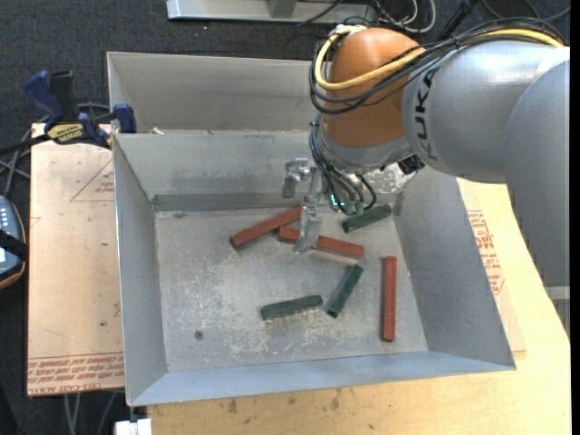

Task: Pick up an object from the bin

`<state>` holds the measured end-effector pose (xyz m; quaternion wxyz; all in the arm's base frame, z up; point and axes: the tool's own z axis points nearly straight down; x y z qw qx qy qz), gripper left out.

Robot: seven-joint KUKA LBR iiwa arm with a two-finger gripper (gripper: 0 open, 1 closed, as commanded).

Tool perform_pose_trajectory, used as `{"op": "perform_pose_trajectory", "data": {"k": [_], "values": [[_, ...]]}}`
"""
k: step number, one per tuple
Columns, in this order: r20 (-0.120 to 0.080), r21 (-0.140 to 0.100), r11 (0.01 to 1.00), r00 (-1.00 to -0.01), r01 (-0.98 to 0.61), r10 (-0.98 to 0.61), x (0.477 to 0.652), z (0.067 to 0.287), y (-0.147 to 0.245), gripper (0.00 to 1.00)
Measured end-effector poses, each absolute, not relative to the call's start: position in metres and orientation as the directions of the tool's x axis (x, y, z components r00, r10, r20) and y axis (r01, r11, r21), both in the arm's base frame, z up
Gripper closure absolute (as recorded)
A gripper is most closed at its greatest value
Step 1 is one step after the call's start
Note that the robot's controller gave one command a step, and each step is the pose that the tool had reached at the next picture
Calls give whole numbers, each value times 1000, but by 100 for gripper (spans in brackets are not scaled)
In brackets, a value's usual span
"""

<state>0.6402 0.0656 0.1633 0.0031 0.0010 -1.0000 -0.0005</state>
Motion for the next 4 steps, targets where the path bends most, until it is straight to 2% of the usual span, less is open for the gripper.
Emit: {"op": "perform_pose_trajectory", "data": {"k": [1,2,3,4], "values": [[-2,1,1000,-1000,-1,-1,642,168,65,0],[-5,3,994,-994,109,109,647,118,20,0],[-1,-1,1000,-1000,9,9,650,124,57,0],[-2,4,996,-996,88,88,635,116,70,0]]}}
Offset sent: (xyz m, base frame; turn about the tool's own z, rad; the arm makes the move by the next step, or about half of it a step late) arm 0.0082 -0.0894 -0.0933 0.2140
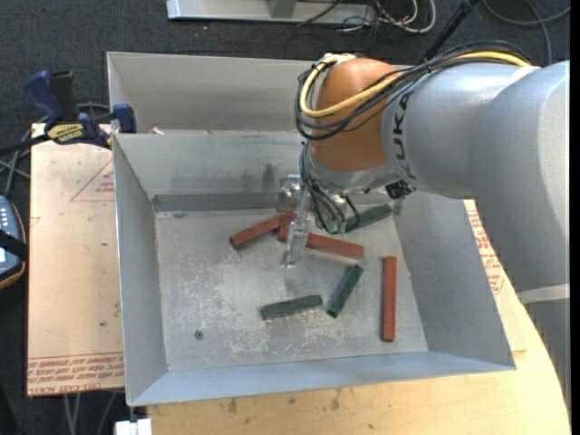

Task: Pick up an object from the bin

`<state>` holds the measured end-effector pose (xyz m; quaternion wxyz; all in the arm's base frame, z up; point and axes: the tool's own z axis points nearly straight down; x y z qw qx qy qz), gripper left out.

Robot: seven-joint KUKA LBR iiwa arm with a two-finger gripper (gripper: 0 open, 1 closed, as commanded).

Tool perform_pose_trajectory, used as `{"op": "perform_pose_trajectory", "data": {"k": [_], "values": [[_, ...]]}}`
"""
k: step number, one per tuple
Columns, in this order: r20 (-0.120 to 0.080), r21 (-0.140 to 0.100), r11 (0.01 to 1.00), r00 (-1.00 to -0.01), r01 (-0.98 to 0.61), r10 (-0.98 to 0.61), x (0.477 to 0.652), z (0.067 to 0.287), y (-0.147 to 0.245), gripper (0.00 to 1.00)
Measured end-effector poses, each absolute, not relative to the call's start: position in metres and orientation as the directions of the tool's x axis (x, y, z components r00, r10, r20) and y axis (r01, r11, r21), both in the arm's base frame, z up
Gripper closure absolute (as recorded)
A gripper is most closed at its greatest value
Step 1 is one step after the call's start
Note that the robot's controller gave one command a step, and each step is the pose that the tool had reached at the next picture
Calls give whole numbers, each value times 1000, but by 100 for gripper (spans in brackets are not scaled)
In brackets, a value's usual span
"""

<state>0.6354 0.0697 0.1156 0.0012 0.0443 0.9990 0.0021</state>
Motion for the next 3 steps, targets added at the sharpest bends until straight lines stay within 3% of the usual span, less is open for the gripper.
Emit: {"op": "perform_pose_trajectory", "data": {"k": [1,2,3], "values": [[-4,2,996,-996,92,92,634,76,32,0],[-15,3,993,-992,122,122,639,76,45,100],[-15,3,993,-992,122,122,639,76,45,100]]}}
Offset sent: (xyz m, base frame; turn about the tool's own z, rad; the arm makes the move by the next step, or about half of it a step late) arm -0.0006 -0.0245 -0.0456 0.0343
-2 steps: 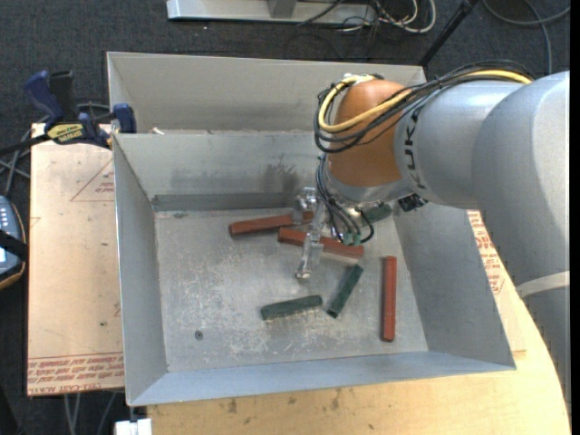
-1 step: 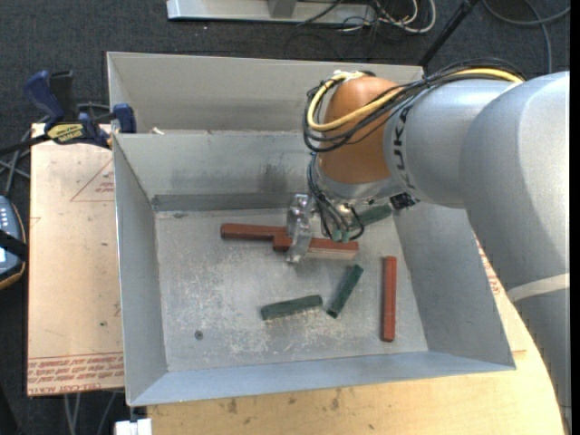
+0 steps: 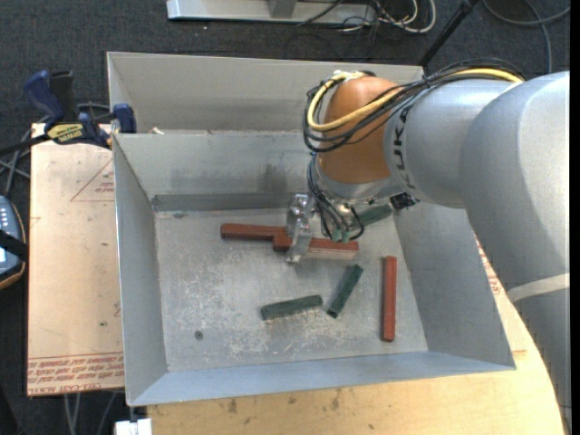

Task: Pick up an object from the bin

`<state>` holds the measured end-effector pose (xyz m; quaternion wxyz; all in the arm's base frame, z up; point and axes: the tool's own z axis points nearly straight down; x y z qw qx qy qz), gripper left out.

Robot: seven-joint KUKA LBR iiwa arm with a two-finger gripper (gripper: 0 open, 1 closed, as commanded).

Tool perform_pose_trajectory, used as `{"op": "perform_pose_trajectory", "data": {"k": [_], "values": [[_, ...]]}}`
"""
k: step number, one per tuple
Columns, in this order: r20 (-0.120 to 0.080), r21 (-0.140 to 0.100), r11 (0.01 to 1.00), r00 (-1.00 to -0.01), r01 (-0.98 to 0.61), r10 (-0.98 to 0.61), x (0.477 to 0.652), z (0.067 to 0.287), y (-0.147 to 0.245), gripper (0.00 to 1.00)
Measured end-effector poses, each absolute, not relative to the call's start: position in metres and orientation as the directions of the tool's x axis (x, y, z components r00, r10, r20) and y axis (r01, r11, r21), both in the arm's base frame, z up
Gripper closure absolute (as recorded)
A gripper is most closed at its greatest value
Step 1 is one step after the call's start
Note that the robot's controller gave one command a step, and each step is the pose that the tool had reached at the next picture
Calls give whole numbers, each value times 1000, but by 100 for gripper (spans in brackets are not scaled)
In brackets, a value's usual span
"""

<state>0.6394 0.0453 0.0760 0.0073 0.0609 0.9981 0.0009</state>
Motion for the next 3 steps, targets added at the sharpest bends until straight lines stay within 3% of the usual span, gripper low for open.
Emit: {"op": "perform_pose_trajectory", "data": {"k": [1,2,3], "values": [[-13,2,993,-992,122,122,639,78,45,100],[2,0,993,-993,122,122,636,94,45,100],[-1,2,993,-993,122,122,637,114,46,100]]}}
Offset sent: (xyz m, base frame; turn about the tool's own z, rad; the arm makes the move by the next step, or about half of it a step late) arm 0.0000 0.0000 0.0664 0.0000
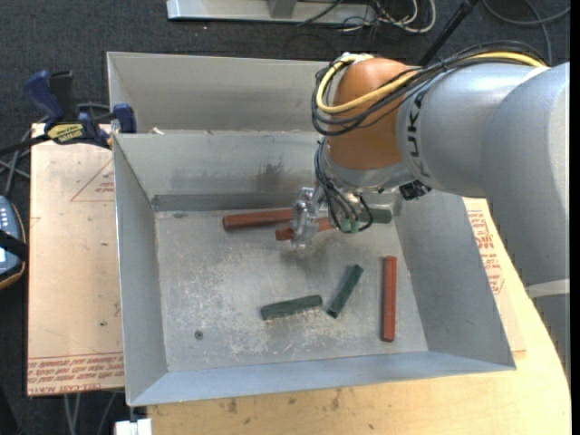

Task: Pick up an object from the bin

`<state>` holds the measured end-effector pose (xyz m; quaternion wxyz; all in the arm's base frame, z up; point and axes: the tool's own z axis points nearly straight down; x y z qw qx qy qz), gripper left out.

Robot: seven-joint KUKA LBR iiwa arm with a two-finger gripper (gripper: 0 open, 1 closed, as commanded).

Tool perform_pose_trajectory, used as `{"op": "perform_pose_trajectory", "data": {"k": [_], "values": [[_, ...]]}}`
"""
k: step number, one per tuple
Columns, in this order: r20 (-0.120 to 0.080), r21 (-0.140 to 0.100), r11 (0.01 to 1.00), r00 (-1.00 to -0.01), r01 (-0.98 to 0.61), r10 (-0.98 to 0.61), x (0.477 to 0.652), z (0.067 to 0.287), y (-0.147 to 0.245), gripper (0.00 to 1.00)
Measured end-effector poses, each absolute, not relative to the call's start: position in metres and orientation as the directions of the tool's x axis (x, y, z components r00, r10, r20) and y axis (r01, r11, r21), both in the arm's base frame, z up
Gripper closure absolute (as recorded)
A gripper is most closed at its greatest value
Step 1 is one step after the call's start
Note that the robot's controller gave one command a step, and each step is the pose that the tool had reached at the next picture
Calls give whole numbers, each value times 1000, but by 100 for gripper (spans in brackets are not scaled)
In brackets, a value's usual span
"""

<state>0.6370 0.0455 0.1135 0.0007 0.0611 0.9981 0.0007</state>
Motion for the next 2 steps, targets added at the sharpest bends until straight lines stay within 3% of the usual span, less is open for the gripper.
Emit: {"op": "perform_pose_trajectory", "data": {"k": [2], "values": [[-4,2,993,-993,122,122,638,139,46,100]]}}
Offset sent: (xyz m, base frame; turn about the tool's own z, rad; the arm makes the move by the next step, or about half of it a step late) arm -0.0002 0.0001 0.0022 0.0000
